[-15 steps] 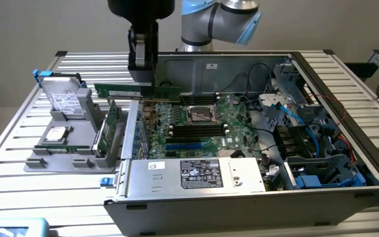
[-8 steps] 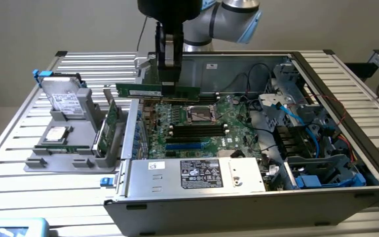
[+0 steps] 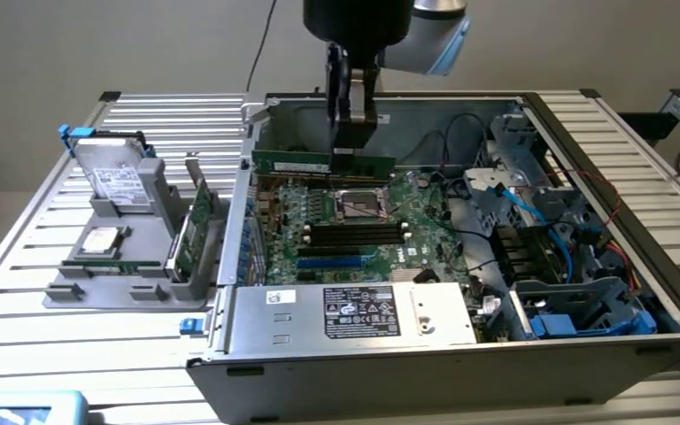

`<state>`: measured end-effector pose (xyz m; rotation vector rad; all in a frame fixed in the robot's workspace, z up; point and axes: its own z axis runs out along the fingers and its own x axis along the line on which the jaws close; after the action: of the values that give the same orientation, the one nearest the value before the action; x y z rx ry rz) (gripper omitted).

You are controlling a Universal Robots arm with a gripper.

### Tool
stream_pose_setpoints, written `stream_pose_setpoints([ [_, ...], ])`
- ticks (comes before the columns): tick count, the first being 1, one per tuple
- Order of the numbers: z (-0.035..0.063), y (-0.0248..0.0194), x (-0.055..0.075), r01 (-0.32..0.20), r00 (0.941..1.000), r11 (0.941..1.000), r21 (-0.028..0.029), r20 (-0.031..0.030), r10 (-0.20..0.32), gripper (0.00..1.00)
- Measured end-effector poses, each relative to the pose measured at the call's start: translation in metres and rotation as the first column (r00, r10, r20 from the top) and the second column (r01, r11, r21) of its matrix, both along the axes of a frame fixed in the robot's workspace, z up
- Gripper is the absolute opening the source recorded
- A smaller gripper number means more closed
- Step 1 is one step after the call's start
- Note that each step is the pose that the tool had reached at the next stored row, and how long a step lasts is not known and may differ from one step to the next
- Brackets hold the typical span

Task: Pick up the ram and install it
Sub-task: 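Pick up the ram and move it above insertion slot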

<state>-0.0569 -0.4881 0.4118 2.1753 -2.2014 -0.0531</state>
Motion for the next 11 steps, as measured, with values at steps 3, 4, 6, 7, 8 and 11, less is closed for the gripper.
stream_pose_setpoints([
  [3, -0.0055, 0.0108, 0.01, 0.0, 1.0, 1.0, -0.001, 0.0, 0.0, 0.14],
  [4, -0.0073, 0.0151, 0.012, 0.0, 1.0, 1.0, -0.0014, 0.0, 0.0, 0.14],
  [6, -0.0107, 0.0235, 0.017, 0.0, 1.0, 1.0, -0.0015, 0.0, 0.0, 0.14],
  [7, -0.0123, 0.0281, 0.019, 0.0, 1.0, 1.0, -0.0017, -0.0001, 0.0, 0.14],
  [8, -0.0139, 0.0323, 0.02, 0.0, 1.0, 1.0, -0.0016, 0.0, 0.0, 0.14],
  [11, -0.0188, 0.045, 0.024, 0.0, 1.0, 1.0, -0.0018, 0.0, 0.0, 0.14],
])
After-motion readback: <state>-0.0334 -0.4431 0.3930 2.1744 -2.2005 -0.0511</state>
